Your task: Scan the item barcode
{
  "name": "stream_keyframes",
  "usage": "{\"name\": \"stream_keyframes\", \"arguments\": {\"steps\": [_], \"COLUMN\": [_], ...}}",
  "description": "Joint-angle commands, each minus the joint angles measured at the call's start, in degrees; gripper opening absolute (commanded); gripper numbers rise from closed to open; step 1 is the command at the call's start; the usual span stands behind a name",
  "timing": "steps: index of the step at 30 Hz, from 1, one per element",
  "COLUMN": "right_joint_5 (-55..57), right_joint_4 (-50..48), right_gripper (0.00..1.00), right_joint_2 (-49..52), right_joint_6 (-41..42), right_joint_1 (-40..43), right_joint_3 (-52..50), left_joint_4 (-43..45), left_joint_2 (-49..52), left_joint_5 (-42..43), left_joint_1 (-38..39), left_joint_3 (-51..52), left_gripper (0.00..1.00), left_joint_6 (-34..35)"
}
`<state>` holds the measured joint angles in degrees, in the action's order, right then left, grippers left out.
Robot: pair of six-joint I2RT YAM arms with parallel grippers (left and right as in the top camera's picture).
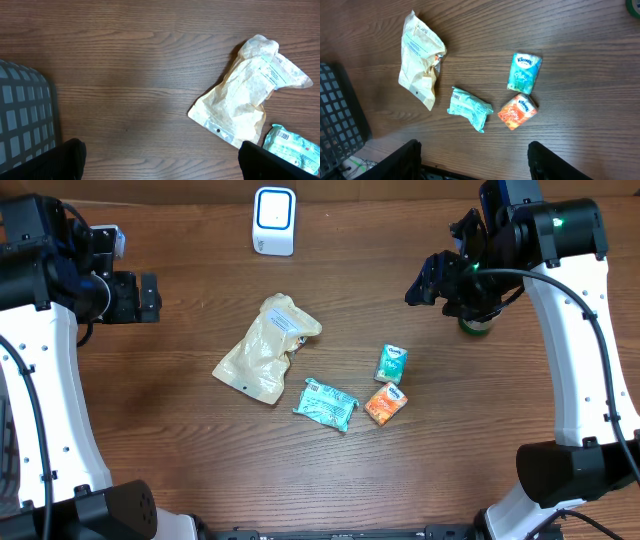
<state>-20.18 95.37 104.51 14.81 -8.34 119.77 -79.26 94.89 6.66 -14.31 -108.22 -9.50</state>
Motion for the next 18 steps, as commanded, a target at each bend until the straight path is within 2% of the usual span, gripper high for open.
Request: {"name": "stream_keyframes", "arguments": {"steps": [1,18], "right_joint_5": [-0.48,1.11], "right_joint_4": [-0.35,0.61], "right_gripper": [0.65,0.65], "right_joint_2": [-0.35,-0.35], "right_joint_6": [0.13,-0.37], "right_joint_1": [0.15,0.15], "right_joint_3": [-0.11,-0.11], "left_joint_4": [0.02,0.02], "left_joint_2": [0.35,0.35], "left_joint_5": [-0.02,-0.02], "left_joint_1": [0.39,0.46], "left_joint_3": [0.17,0.17], "left_gripper": [1.00,1.00], "left_joint_6": [-1.22,-1.22]}}
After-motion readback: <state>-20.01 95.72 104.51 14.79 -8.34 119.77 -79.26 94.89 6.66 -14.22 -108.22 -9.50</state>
